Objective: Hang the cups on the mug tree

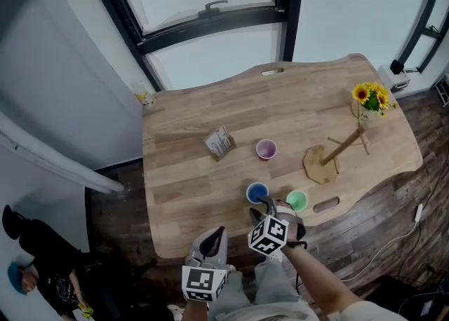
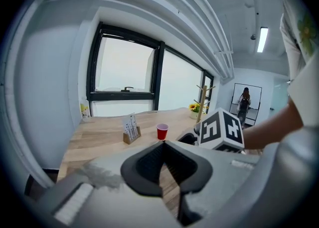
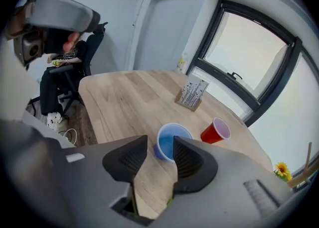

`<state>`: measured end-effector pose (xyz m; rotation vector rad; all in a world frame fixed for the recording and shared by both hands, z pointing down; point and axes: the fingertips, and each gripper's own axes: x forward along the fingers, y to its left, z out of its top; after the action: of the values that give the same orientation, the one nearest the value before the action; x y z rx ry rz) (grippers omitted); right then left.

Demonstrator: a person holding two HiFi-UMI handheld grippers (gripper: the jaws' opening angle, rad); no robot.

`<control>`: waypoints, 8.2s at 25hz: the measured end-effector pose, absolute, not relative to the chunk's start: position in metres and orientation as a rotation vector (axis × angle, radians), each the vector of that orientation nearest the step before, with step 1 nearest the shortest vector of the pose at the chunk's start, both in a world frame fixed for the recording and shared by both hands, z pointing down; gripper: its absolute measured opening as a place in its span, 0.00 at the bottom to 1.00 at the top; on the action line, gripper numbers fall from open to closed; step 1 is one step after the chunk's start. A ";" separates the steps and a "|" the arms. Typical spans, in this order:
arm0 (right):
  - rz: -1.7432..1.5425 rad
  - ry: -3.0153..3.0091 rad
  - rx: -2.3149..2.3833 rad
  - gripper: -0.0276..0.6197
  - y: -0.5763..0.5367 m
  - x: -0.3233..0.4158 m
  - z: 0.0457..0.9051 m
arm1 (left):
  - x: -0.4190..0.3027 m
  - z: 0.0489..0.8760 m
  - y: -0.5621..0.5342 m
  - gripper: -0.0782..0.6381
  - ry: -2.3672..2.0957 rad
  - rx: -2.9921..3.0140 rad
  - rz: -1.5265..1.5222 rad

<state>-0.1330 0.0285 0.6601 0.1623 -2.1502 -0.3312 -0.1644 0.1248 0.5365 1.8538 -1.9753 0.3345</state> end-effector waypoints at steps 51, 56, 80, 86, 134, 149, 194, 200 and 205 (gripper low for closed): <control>-0.175 -2.555 0.237 0.09 0.018 -0.041 0.497 | -0.137 0.501 0.068 0.12 -1.948 1.982 0.342; -0.166 -2.569 0.233 0.09 0.011 -0.036 0.494 | -0.124 0.499 0.064 0.12 -1.927 2.009 0.356; 0.051 -2.811 0.312 0.09 -0.064 -0.032 0.463 | -0.076 0.496 0.015 0.12 -1.938 2.045 0.295; 0.231 -2.883 0.392 0.09 -0.094 -0.040 0.462 | -0.079 0.508 -0.007 0.12 -1.838 2.094 0.330; 0.924 -2.901 0.941 0.09 -0.191 0.008 0.489 | -0.128 0.527 -0.089 0.12 -1.608 2.246 0.403; 0.862 -2.805 1.023 0.09 -0.189 0.033 0.506 | -0.121 0.526 -0.084 0.12 -1.614 2.246 0.415; 0.214 -2.537 0.700 0.39 -0.048 0.071 0.531 | -0.095 0.523 -0.035 0.12 -1.633 2.219 0.382; 0.141 -2.468 0.611 0.40 -0.033 0.068 0.556 | -0.086 0.525 -0.036 0.12 -1.612 2.233 0.386; -0.055 -2.358 0.497 0.40 -0.020 0.061 0.580 | -0.087 0.532 -0.027 0.12 -1.603 2.211 0.402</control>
<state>0.0609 -0.0197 0.5797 0.4969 -2.3582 -0.0550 -0.0874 -0.0272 0.5324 2.2113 -1.6027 0.4022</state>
